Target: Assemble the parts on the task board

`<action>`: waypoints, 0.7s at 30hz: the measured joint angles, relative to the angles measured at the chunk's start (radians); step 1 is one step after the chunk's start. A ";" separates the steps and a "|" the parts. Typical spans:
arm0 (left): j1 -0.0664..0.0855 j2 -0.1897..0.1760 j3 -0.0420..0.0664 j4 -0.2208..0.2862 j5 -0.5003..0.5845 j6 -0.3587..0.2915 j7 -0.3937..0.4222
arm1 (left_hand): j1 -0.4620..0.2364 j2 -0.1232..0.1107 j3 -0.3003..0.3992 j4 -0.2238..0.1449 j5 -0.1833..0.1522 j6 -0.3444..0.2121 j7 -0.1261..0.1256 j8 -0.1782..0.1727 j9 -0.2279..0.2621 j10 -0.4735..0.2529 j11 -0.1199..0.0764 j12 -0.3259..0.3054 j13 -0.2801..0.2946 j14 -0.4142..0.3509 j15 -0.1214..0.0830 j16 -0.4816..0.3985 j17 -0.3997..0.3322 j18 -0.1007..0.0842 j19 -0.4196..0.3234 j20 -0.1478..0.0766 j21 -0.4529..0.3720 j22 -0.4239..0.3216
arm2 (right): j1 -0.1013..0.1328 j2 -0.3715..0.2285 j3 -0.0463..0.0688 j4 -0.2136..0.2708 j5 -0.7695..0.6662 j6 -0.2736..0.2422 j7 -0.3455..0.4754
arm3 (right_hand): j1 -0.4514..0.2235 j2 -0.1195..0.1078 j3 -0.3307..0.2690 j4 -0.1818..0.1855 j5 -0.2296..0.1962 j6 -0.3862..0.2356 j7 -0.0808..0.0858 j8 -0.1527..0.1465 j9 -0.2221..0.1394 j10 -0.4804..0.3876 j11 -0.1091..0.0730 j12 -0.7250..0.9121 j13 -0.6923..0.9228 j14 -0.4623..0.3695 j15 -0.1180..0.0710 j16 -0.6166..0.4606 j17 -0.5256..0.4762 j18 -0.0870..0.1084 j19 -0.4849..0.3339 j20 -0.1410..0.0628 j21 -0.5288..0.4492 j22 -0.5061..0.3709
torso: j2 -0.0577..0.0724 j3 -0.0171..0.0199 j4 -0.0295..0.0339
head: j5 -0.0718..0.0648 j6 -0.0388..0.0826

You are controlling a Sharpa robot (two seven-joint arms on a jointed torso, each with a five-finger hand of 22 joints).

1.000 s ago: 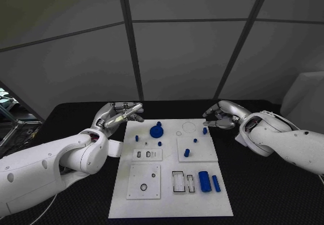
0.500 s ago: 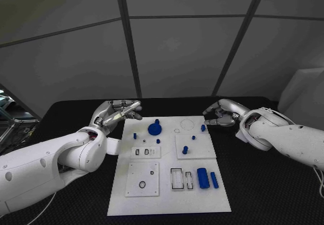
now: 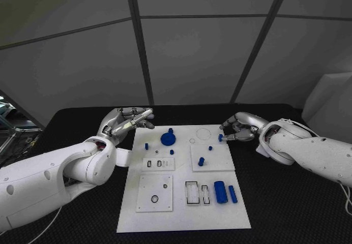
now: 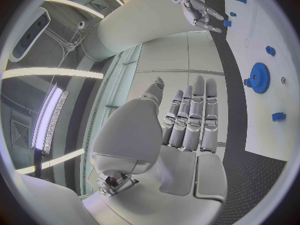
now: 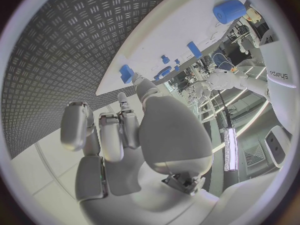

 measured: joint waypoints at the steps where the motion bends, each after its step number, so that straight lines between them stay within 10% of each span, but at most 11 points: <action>1: 0.000 0.000 0.000 0.000 0.000 0.000 0.000 | 0.000 0.000 0.000 0.000 0.000 0.000 0.000 0.000 0.000 0.000 0.000 0.000 0.000 0.000 0.000 0.000 0.000 0.000 0.000 0.000 0.000 0.000 | -0.001 0.000 0.000 0.000 -0.001 0.002 0.000 | 0.000 0.000 0.000 0.000 0.000 0.000 0.000 0.000 0.000 0.000 0.000 0.000 0.000 0.000 0.000 0.000 0.000 0.000 0.000 0.000 0.000 0.001 | 0.000 0.0000 0.0000 | 0.000 0.000; 21: 0.000 0.004 0.000 -0.003 0.000 0.000 0.000 | 0.000 0.000 0.000 0.000 0.000 0.000 0.000 0.000 0.000 0.000 0.000 0.000 0.000 0.000 0.000 0.000 0.000 0.000 0.000 0.000 0.000 0.000 | -0.015 0.016 0.000 -0.017 -0.009 0.020 -0.010 | 0.000 0.011 -0.003 0.003 0.004 0.046 0.008 0.020 0.011 0.004 0.004 0.008 0.000 0.000 0.000 0.000 0.000 0.000 0.008 0.008 0.004 0.019 | -0.001 -0.0006 0.0000 | -0.002 -0.005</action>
